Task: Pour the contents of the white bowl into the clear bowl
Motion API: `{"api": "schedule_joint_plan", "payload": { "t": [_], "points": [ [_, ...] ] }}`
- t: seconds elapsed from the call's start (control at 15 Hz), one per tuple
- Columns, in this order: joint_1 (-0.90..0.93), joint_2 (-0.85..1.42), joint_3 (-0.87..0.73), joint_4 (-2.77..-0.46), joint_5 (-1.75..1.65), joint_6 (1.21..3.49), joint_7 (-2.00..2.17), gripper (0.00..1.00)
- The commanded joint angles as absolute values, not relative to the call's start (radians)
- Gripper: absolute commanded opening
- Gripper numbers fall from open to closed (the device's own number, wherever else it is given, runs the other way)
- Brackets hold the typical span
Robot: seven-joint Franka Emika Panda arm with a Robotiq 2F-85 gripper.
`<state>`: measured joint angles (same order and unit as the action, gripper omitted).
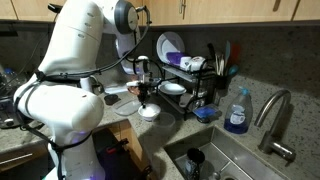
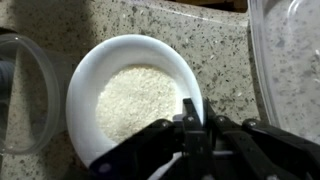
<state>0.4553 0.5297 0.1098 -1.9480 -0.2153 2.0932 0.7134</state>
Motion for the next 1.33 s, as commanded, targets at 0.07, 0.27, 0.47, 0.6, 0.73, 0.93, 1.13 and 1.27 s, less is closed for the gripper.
{"api": "schedule_joint_plan", "payload": {
  "t": [0.07,0.27,0.47,0.6,0.73,0.93,1.13,1.27],
  "points": [
    [0.454,0.474,0.112,-1.97,-0.235,2.1,0.711,0.02],
    [0.441,0.426,0.117,-1.973,-0.234,2.087,0.684,0.02],
    [0.434,0.377,0.119,-1.972,-0.238,2.074,0.665,0.02],
    [0.429,0.355,0.121,-1.969,-0.242,2.071,0.662,0.02],
    [0.422,0.341,0.127,-1.971,-0.237,2.073,0.647,0.02],
    [0.419,0.336,0.134,-1.974,-0.226,2.08,0.632,0.02],
    [0.424,0.351,0.149,-1.969,-0.217,2.088,0.63,0.02],
    [0.431,0.37,0.157,-1.956,-0.225,2.079,0.634,0.22]
  ]
}}
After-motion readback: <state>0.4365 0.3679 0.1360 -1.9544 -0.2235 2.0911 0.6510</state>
